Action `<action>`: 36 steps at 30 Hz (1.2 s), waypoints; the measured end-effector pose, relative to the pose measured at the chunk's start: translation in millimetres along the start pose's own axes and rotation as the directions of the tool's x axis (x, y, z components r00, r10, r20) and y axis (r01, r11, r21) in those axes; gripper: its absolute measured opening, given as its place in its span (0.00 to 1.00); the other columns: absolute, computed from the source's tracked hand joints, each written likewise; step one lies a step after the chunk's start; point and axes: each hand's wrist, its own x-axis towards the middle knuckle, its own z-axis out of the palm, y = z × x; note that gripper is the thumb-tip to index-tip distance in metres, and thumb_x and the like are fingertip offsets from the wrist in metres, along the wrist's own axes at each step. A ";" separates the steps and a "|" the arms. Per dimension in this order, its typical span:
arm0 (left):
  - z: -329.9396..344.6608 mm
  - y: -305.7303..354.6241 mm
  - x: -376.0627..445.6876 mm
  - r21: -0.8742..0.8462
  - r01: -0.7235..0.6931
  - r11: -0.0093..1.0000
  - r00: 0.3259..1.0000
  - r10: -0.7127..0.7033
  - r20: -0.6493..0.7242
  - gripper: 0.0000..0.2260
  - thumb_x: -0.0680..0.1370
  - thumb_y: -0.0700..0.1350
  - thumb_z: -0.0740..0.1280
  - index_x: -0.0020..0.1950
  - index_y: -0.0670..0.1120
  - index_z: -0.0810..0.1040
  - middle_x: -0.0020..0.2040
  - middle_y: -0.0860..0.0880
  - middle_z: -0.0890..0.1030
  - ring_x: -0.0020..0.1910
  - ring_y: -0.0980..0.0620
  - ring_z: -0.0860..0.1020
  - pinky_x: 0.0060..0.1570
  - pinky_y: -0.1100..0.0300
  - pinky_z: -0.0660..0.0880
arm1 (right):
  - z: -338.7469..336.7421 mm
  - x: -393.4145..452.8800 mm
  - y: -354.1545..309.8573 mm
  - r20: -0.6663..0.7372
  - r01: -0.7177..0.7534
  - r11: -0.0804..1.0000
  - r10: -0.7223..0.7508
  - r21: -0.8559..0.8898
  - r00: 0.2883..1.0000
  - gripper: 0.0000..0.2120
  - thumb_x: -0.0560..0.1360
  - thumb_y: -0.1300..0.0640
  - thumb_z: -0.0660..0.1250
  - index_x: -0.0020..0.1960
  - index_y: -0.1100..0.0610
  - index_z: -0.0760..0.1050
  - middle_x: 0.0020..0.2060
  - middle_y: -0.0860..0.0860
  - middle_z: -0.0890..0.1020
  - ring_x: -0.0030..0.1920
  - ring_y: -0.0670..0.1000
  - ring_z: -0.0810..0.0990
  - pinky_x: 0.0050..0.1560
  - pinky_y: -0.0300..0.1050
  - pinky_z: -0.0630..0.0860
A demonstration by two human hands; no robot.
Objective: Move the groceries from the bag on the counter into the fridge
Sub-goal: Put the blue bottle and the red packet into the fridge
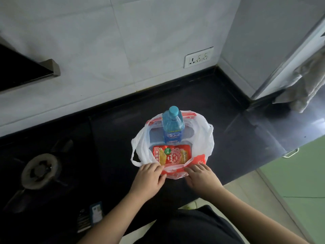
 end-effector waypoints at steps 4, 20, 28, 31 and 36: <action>7.6 3.1 -5.3 -0.026 0.001 1.000 0.999 -0.002 -0.043 0.16 0.78 0.54 0.59 0.63 0.53 0.77 0.56 0.56 0.79 0.57 0.55 0.76 0.61 0.56 0.72 | -6.5 3.7 5.5 0.105 0.011 1.000 -0.013 0.014 0.994 0.21 0.81 0.45 0.52 0.72 0.48 0.66 0.70 0.46 0.72 0.71 0.50 0.68 0.73 0.50 0.60; 1.1 6.8 4.0 -0.098 0.068 0.993 0.998 -0.067 0.011 0.22 0.77 0.58 0.53 0.53 0.52 0.83 0.52 0.56 0.80 0.55 0.55 0.75 0.61 0.55 0.67 | -13.5 92.7 3.0 -0.063 -0.104 0.991 0.110 0.087 0.992 0.28 0.76 0.45 0.65 0.72 0.52 0.65 0.70 0.52 0.70 0.70 0.55 0.66 0.69 0.53 0.63; -27.7 20.4 35.4 -0.463 0.270 0.844 0.951 -0.310 -0.012 0.13 0.78 0.48 0.67 0.62 0.49 0.79 0.55 0.55 0.80 0.53 0.58 0.78 0.55 0.61 0.75 | -20.0 96.9 8.2 -0.038 -0.146 0.989 0.147 0.031 0.988 0.39 0.64 0.34 0.72 0.68 0.52 0.66 0.63 0.54 0.71 0.63 0.56 0.67 0.66 0.54 0.62; -42.6 25.8 56.6 -0.716 0.399 0.573 0.864 -0.496 0.084 0.26 0.74 0.51 0.72 0.70 0.51 0.69 0.61 0.55 0.77 0.59 0.58 0.76 0.58 0.61 0.73 | -25.1 91.6 6.6 -0.088 -0.120 0.993 0.120 0.001 0.989 0.34 0.66 0.36 0.71 0.67 0.50 0.69 0.62 0.52 0.72 0.62 0.56 0.67 0.65 0.54 0.61; -53.9 31.4 91.5 -0.765 0.399 0.505 0.831 -0.551 0.070 0.45 0.70 0.55 0.76 0.77 0.56 0.51 0.76 0.52 0.63 0.73 0.52 0.65 0.65 0.57 0.67 | -30.5 78.4 3.1 -0.195 -0.054 0.999 0.054 0.004 0.979 0.23 0.74 0.50 0.68 0.67 0.52 0.69 0.65 0.50 0.74 0.66 0.54 0.68 0.68 0.50 0.60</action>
